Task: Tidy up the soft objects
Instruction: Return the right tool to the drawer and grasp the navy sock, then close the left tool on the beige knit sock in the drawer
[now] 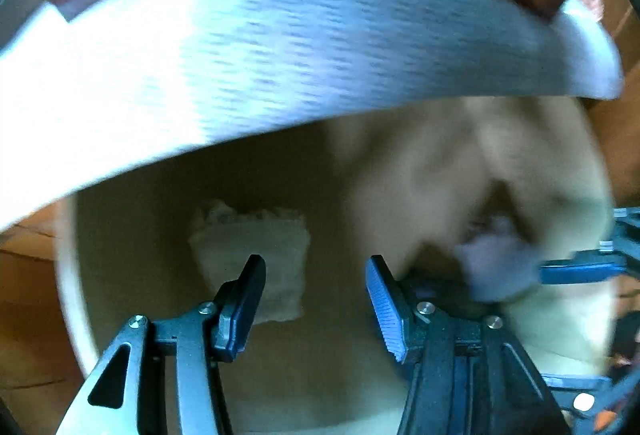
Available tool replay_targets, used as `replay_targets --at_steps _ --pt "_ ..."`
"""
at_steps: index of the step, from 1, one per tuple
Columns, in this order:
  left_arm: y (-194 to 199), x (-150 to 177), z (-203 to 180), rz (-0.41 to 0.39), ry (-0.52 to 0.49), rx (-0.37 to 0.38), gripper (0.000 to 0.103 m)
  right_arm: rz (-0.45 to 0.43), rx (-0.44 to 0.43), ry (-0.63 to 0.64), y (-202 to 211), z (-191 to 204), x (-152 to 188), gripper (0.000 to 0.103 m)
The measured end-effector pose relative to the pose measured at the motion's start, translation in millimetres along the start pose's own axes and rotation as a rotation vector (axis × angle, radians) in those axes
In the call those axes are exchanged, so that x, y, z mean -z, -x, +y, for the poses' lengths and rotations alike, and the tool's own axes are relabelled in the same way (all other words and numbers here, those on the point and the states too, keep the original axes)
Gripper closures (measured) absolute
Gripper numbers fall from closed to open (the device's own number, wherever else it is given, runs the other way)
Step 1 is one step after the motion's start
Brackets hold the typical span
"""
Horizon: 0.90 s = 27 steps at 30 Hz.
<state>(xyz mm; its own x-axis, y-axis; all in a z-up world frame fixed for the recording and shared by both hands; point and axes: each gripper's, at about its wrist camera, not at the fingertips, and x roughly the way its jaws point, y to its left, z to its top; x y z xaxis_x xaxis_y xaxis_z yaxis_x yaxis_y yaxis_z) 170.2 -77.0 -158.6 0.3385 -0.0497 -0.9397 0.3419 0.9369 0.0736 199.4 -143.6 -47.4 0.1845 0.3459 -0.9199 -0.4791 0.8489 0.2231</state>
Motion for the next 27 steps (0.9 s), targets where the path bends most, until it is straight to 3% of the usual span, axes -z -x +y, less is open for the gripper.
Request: replay_targets --at_steps 3,7,12,14,20,21,23,27 --pt "-13 1 5 0.044 -0.048 -0.145 0.049 0.042 0.018 0.029 -14 7 -2 0.043" --pt "-36 1 21 0.121 -0.048 -0.186 0.049 0.098 0.018 0.056 -37 19 -12 0.043" --pt "-38 -6 31 0.138 -0.063 -0.141 0.045 0.128 0.019 0.091 -55 29 -22 0.043" --pt "-36 -8 36 0.140 -0.069 -0.102 0.041 0.128 0.014 0.084 -58 27 -23 0.043" --pt "-12 -12 81 0.099 0.060 0.274 0.041 0.121 0.016 0.057 -59 20 -19 0.043" --pt "-12 -11 89 0.096 0.084 0.258 0.041 0.119 0.017 0.053 -58 18 -19 0.043" --pt "-11 -13 86 0.078 0.064 0.146 0.053 0.114 0.017 0.042 -58 15 -19 0.043" --pt "-26 -8 71 0.110 -0.081 -0.129 0.052 0.116 0.014 0.037 -58 13 -19 0.043"
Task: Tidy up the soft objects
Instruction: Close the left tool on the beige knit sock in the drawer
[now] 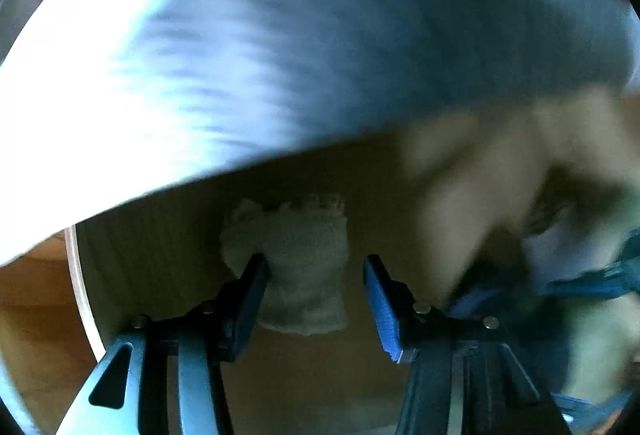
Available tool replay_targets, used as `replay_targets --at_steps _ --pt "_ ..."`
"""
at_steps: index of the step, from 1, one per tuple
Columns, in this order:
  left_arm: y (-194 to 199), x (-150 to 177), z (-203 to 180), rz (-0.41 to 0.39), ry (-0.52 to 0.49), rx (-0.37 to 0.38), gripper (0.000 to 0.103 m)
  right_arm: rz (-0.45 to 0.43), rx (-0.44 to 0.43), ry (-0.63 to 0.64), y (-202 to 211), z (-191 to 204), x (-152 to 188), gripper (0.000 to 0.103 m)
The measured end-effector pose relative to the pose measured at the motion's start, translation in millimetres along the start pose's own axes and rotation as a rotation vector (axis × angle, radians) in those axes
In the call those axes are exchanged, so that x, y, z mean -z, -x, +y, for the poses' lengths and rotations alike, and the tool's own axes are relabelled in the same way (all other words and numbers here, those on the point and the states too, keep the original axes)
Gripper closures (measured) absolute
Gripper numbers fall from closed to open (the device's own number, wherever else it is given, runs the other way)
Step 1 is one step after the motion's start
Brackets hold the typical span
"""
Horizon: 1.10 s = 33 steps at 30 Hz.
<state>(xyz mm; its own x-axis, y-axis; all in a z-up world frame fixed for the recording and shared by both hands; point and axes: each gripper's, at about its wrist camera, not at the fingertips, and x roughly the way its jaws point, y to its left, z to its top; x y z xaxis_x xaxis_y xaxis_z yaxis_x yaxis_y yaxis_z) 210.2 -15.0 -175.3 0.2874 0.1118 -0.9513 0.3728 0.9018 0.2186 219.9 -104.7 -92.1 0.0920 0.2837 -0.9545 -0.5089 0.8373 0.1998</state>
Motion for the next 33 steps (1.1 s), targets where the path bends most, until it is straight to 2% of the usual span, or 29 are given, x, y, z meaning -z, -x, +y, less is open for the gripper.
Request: replay_targets --at_steps 2,4,5,7,8,9,12,13,14,15,16,17,18,19,20,22,23,24,25,26,29,30,31,33 --pt "-9 -1 -5 0.022 -0.039 -0.099 0.050 0.004 0.006 0.005 -1 0 -1 0.043" --pt "-16 -1 -6 0.037 -0.062 -0.150 0.045 0.006 0.009 0.011 -1 3 -2 0.043" --pt "-20 0 -7 0.046 -0.074 -0.159 0.038 0.003 0.004 0.014 -1 4 -2 0.043" --pt "-21 -1 -4 0.050 -0.074 -0.105 0.033 -0.004 -0.005 0.010 -3 9 1 0.043" --pt "-17 -2 2 0.029 -0.049 -0.050 0.033 -0.007 -0.007 0.010 -2 9 2 0.043" --pt "-8 -3 12 -0.010 0.001 0.046 0.033 -0.010 -0.008 0.007 -1 9 3 0.043" --pt "7 -1 32 -0.049 0.061 0.234 0.033 -0.020 -0.012 -0.005 0 6 7 0.043" --pt "12 -1 40 -0.062 0.082 0.329 0.043 -0.023 -0.012 -0.011 1 5 8 0.043" --pt "18 0 52 -0.068 0.128 0.473 0.062 -0.026 -0.012 -0.015 1 3 9 0.042" --pt "23 2 65 -0.084 0.190 0.574 0.063 -0.027 -0.014 -0.020 1 2 10 0.042" --pt "29 3 75 -0.112 0.228 0.584 0.063 -0.029 -0.014 -0.023 2 1 10 0.042" --pt "37 4 82 -0.147 0.242 0.535 0.063 -0.030 -0.013 -0.026 2 0 10 0.042" --pt "43 5 85 -0.170 0.222 0.419 0.062 -0.029 -0.014 -0.029 1 -1 11 0.042" --pt "45 5 83 -0.165 0.184 0.262 0.061 -0.028 -0.016 -0.031 0 -1 12 0.042" --pt "42 5 80 -0.144 0.145 0.131 0.060 -0.027 -0.018 -0.029 -1 -1 12 0.042" --pt "31 5 57 -0.069 0.042 -0.041 0.060 -0.025 -0.023 -0.024 -2 -3 10 0.042" --pt "25 5 51 -0.038 0.004 -0.073 0.059 -0.026 -0.026 -0.022 -3 -2 9 0.042" --pt "15 4 48 0.005 -0.009 -0.064 0.059 -0.027 -0.029 -0.019 -4 -2 8 0.042" --pt "8 4 47 0.033 -0.008 -0.047 0.054 -0.028 -0.030 -0.017 -4 -1 8 0.042" --pt "4 3 46 0.042 -0.013 -0.083 0.045 -0.029 -0.031 -0.016 -4 -1 7 0.042" --pt "-2 -5 45 0.062 -0.021 -0.105 0.038 -0.029 -0.030 -0.011 -4 0 8 0.042" --pt "-7 -6 52 0.073 -0.001 -0.099 0.038 -0.028 -0.028 -0.009 -4 0 9 0.042" --pt "-11 -19 42 0.074 -0.008 -0.107 0.038 -0.027 -0.028 -0.009 -2 6 8 0.042" --pt "-17 -21 45 0.087 -0.022 -0.123 0.036 -0.029 -0.029 -0.012 -1 4 9 0.041"
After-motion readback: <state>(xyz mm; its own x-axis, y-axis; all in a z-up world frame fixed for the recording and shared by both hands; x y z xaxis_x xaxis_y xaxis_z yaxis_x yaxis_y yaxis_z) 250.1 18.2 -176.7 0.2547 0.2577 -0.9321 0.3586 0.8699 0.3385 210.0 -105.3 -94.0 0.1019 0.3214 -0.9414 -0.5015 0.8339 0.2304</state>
